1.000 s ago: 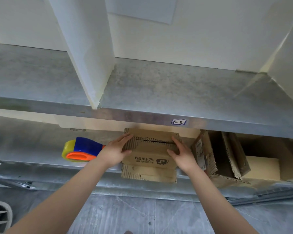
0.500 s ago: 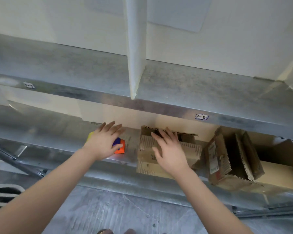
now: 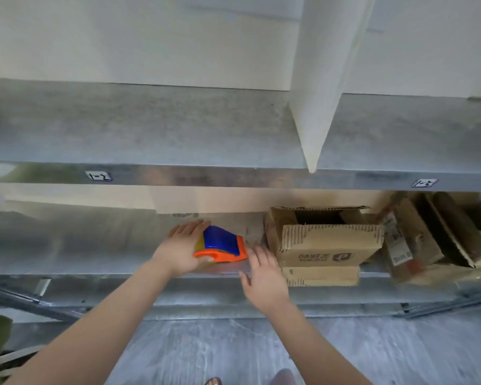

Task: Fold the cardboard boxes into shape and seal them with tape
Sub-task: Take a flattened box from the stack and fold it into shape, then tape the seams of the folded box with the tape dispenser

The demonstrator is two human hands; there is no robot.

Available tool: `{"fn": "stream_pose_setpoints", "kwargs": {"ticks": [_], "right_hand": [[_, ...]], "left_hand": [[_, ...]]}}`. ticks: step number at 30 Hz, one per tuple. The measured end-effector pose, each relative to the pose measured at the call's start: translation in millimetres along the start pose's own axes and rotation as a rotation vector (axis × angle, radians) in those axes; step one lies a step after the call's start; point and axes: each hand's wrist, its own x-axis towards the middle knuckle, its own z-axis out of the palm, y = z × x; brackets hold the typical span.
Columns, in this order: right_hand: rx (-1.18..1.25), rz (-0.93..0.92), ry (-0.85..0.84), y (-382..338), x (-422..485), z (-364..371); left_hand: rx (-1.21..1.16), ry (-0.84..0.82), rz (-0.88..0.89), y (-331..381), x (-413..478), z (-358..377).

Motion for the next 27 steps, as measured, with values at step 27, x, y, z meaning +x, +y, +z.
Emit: {"fn": "stream_pose_setpoints", "kwargs": {"ticks": [27], "right_hand": [[0.286, 0.197, -0.117, 16.8, -0.5, 2.5]], "left_hand": [[-0.168, -0.014, 0.146, 4.8, 0.3, -3.7]]}}
